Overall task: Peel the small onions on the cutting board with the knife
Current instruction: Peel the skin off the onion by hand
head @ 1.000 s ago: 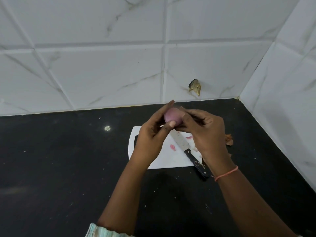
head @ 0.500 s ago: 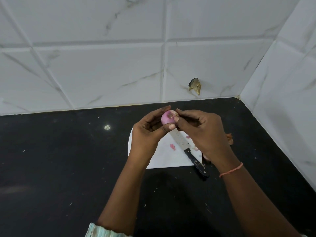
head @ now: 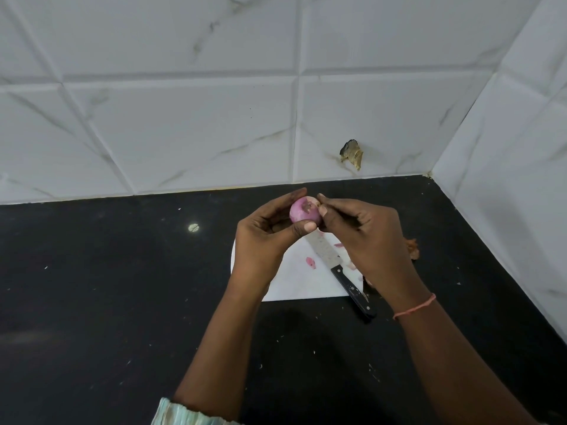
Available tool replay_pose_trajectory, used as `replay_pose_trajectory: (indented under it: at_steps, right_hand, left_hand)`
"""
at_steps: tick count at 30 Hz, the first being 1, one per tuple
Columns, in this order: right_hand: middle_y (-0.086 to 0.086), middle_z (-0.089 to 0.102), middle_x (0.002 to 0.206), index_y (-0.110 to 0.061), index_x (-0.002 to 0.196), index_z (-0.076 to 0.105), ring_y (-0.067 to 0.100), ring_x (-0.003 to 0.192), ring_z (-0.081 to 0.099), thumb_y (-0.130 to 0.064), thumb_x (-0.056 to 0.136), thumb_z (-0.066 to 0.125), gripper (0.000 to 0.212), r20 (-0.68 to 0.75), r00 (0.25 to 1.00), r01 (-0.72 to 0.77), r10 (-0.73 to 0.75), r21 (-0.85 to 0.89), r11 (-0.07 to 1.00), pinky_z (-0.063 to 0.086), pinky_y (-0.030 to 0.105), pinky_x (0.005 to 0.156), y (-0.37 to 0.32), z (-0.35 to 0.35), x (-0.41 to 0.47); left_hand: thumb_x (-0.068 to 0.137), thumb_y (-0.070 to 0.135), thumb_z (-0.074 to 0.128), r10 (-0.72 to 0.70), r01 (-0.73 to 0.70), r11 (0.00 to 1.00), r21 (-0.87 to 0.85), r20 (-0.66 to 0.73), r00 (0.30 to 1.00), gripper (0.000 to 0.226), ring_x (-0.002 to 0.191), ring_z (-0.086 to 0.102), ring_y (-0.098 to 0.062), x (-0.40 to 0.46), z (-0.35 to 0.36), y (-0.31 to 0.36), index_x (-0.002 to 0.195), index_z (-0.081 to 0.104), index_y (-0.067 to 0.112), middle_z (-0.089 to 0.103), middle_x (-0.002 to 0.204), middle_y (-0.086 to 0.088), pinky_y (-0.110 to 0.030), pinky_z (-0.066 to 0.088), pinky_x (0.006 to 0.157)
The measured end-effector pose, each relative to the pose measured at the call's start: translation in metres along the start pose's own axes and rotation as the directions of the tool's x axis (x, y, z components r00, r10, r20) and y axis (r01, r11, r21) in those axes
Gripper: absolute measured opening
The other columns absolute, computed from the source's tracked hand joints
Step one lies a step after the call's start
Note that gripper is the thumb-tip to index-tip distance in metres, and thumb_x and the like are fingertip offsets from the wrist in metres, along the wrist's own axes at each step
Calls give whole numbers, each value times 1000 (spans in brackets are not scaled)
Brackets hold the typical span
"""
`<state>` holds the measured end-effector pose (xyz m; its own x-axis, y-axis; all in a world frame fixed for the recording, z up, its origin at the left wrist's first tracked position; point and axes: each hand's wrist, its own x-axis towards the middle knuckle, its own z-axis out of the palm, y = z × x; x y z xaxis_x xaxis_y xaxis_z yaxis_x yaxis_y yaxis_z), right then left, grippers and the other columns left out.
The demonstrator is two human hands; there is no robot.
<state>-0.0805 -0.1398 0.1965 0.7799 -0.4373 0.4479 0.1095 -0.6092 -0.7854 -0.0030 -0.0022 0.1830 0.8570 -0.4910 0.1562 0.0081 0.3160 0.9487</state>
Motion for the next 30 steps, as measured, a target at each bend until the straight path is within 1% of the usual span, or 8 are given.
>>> replay_pose_trajectory:
  at_steps: [8,13,16,18,21,23,28,30]
  right_hand:
    - [-12,68,100,-13,115,70,2,91,68,-22,92,64,25,-13,996,83,-83,-58,995,56,18,79,1,2,-2]
    - [0,75,99,-10,110,73,8,87,70,-22,93,65,23,-24,996,88,-91,-90,992,58,26,79,5,3,-1]
    - [0,75,100,-11,111,73,8,87,70,-20,92,66,23,-22,999,41,-44,-109,993,58,27,82,5,2,2]
    - [-1,75,97,-12,108,74,7,85,71,-17,92,66,19,-26,999,-21,20,-45,999,59,27,81,5,2,3]
    - [-1,74,94,-12,103,73,12,85,72,-13,92,66,13,-59,989,-127,138,153,980,61,33,76,2,4,0]
    - [-2,73,97,-13,105,71,11,91,71,-17,90,68,15,-46,988,-139,151,200,970,61,33,77,0,7,-5]
    - [-4,74,94,-13,101,73,10,91,69,-15,87,71,13,-65,994,-87,92,68,994,59,35,82,4,8,-8]
    - [-5,72,90,-14,97,73,7,87,68,-14,88,71,10,-75,997,-34,33,-11,999,58,26,80,4,5,-5]
  left_hand:
    - [72,-6,80,9,-8,999,46,-20,1000,46,100,73,-13,-2,2,1,113,71,15,77,105,-1,-19,56,81]
    - [72,-4,81,8,-5,998,68,-37,999,46,102,72,-14,-2,2,1,114,72,13,77,106,-2,-20,56,83]
    - [73,-3,81,-3,6,998,70,-41,999,45,102,72,-15,-3,2,-1,113,72,15,77,106,-2,-21,56,84]
    - [73,-2,81,-10,14,997,73,-45,999,44,101,72,-13,-3,2,-1,111,72,17,77,105,1,-21,56,83]
    - [71,0,83,-8,17,996,89,-95,995,42,97,72,-10,-3,3,-3,108,71,16,77,102,3,-20,56,78]
    - [69,3,86,8,7,993,115,-131,991,42,96,72,-12,-2,4,-4,106,69,14,76,103,2,-22,57,79]
    - [67,3,89,81,-46,970,240,-135,987,42,92,72,-7,-4,7,-5,100,65,17,74,102,7,-21,56,79]
    - [66,4,89,113,-76,957,281,-120,986,42,92,72,-6,-5,8,-5,98,64,16,74,99,10,-19,56,79]
